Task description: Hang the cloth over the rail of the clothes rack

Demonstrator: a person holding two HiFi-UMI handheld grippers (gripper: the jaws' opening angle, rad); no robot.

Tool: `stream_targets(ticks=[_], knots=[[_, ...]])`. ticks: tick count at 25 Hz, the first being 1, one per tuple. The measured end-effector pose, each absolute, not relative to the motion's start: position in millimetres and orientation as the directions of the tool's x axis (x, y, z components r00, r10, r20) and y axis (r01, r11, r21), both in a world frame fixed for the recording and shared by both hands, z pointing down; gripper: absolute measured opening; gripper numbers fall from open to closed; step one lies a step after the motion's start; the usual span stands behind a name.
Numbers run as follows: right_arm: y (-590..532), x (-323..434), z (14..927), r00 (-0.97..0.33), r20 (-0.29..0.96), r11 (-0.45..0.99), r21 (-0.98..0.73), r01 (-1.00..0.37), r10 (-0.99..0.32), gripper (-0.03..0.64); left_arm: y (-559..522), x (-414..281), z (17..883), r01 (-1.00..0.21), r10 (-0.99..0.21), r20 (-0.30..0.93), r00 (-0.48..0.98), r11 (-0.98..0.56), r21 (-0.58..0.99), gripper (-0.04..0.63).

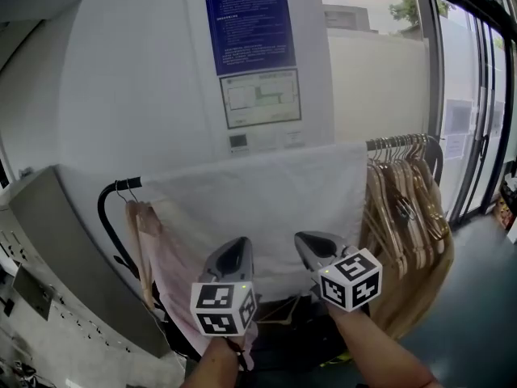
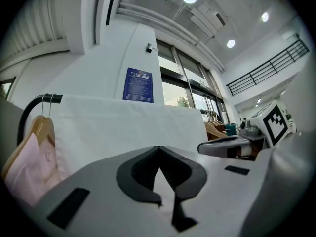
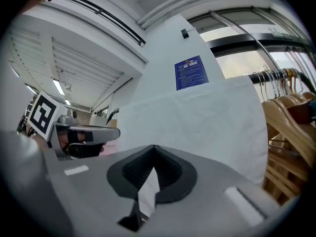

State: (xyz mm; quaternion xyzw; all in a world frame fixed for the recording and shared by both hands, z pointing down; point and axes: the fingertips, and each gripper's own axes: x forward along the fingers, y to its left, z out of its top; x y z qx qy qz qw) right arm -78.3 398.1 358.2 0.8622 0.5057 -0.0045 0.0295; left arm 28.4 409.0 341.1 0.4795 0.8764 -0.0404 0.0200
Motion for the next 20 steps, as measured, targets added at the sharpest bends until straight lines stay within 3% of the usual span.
stream_targets(ticks=[20], knots=[[404, -75, 325, 0.484, -0.064, -0.475, 0.123, 0.871, 0.873, 0.000, 420, 3, 328, 0.832, 0.829, -0.077, -0.554, 0.549, -0.081, 0.005]])
